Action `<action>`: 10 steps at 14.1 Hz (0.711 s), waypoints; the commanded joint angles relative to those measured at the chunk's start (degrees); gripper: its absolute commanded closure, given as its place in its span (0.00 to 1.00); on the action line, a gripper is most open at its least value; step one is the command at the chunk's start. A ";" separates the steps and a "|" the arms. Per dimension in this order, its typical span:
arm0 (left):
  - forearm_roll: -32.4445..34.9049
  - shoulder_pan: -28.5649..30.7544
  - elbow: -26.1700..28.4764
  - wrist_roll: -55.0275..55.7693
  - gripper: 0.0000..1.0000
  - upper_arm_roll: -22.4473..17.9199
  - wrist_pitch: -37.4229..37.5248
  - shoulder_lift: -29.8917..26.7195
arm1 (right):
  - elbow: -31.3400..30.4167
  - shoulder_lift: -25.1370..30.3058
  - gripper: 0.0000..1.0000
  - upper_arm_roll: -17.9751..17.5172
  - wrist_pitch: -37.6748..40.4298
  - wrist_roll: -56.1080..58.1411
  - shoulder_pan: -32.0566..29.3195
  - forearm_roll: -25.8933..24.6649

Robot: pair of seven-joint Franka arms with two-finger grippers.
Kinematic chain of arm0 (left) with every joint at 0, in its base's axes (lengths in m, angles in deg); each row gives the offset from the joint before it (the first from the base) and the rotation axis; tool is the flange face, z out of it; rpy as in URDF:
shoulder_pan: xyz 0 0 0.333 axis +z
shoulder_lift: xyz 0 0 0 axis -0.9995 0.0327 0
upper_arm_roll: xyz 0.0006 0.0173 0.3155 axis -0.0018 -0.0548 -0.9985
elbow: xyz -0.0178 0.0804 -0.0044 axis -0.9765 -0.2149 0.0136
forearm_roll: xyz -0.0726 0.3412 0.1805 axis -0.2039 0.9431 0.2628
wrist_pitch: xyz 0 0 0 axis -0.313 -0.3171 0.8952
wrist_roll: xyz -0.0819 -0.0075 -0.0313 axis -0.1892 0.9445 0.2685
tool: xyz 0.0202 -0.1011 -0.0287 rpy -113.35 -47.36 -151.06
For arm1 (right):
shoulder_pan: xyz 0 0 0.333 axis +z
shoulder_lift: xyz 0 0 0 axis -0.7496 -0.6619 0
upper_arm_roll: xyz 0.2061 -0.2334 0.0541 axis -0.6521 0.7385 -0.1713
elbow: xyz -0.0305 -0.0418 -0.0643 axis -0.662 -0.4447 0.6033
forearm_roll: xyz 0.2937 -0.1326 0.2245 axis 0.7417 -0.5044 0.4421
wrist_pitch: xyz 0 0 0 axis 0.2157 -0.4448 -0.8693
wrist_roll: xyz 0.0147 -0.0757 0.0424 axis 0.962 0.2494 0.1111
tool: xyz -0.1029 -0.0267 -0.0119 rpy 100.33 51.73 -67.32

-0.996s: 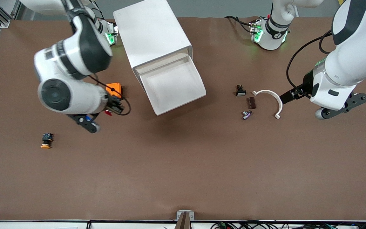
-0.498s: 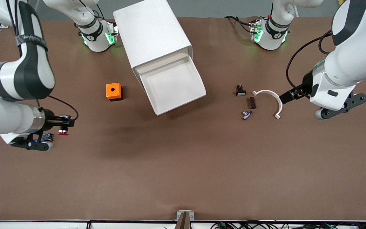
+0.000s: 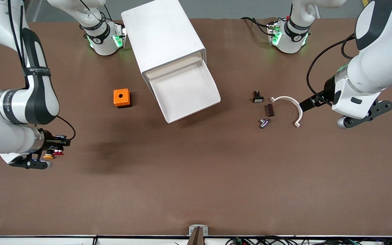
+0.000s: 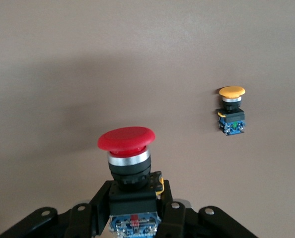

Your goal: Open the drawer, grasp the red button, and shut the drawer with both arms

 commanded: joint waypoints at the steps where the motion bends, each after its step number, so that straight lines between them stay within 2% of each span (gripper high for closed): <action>1: 1.20 -0.28 0.51 -1.06 0.00 0.08 -0.56 0.02 | -3.88 -0.98 0.92 -1.06 -6.41 0.43 -1.48 -1.28; 3: 0.94 -0.02 0.51 -1.06 0.00 0.16 -0.48 -0.07 | -6.35 -2.74 0.92 -1.15 -12.31 1.21 -3.58 -1.19; 6: 0.94 -0.54 0.59 -1.06 0.00 0.16 -0.91 1.06 | -6.97 -5.20 0.92 -1.15 -14.17 3.24 -4.12 -1.19; 10: 1.11 -3.43 0.60 -1.06 0.00 0.60 -7.40 8.26 | -7.41 -7.67 0.90 -1.15 -17.16 3.24 -4.03 -1.19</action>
